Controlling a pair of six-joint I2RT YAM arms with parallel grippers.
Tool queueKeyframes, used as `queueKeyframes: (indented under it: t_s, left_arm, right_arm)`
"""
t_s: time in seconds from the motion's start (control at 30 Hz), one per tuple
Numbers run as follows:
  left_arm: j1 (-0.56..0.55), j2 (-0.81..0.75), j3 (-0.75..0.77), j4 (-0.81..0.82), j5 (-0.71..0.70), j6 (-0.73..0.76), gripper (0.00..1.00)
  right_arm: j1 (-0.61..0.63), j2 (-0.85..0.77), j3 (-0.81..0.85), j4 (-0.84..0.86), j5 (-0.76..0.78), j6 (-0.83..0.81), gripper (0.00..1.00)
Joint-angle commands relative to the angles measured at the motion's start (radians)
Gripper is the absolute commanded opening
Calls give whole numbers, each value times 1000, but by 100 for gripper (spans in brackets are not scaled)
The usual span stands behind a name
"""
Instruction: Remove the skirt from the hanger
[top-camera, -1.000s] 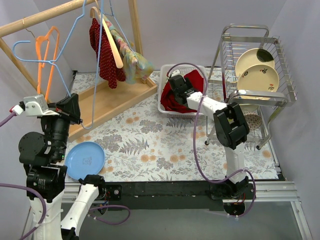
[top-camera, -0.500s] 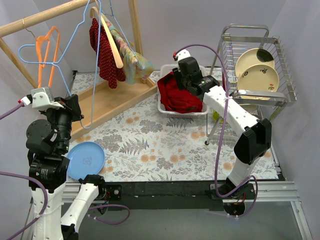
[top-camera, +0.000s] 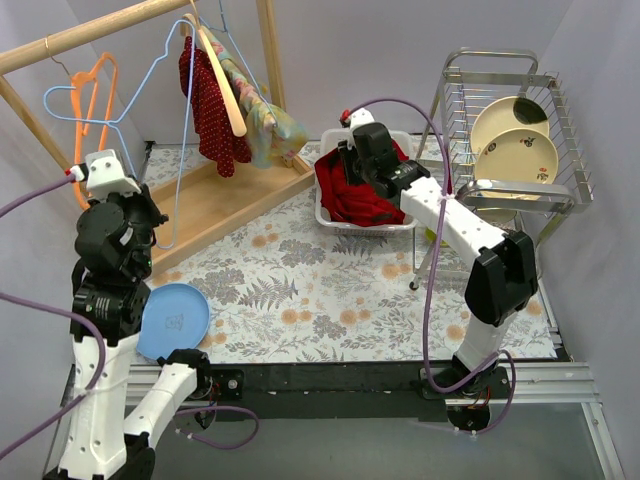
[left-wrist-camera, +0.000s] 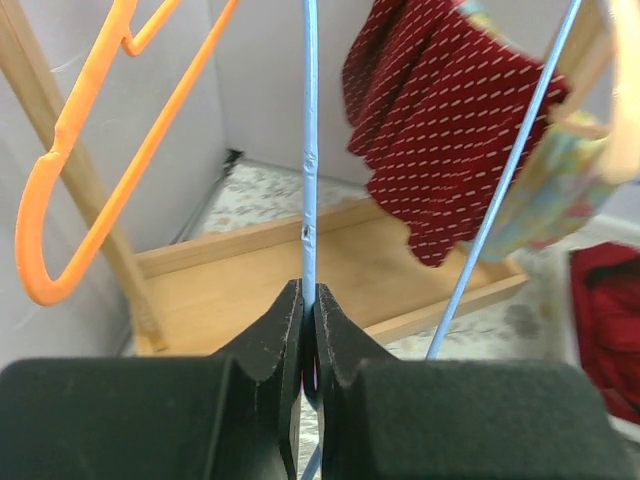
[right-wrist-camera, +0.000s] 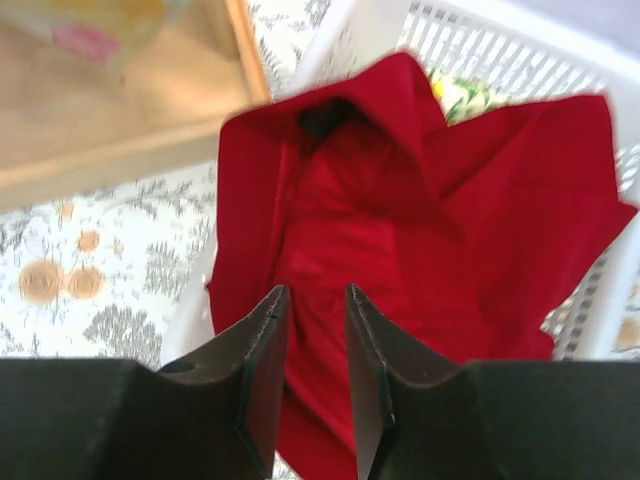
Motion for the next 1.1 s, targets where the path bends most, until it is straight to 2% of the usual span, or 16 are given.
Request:
queueKeyframes:
  t_s: [0.0, 0.1, 0.13, 0.33, 0.4, 0.6, 0.73, 1.07]
  left_arm:
    - [-1, 45, 16, 18, -141, 184, 0]
    - [1, 34, -18, 49, -204, 257, 0]
    - [-1, 32, -25, 66, -242, 299, 0]
    - [-1, 83, -33, 132, -353, 415, 0]
    - [-1, 107, -33, 159, -376, 506, 0]
    - [-1, 173, -38, 326, -391, 691, 0]
    - [-1, 249, -18, 366, -427, 755, 0]
    - [-1, 382, 54, 535, -459, 891, 0]
  right_arm:
    - [5, -154, -116, 132, -44, 25, 38]
    - [5, -197, -138, 134, -42, 5, 44]
    - [5, -206, -139, 129, -45, -5, 50]
    - [5, -280, -159, 112, -120, 4, 64]
    - [5, -321, -178, 119, -136, 16, 68]
    - [6, -431, -237, 126, -133, 21, 86]
    - [9, -475, -248, 111, -143, 21, 98]
    - [11, -593, -299, 122, -122, 5, 98]
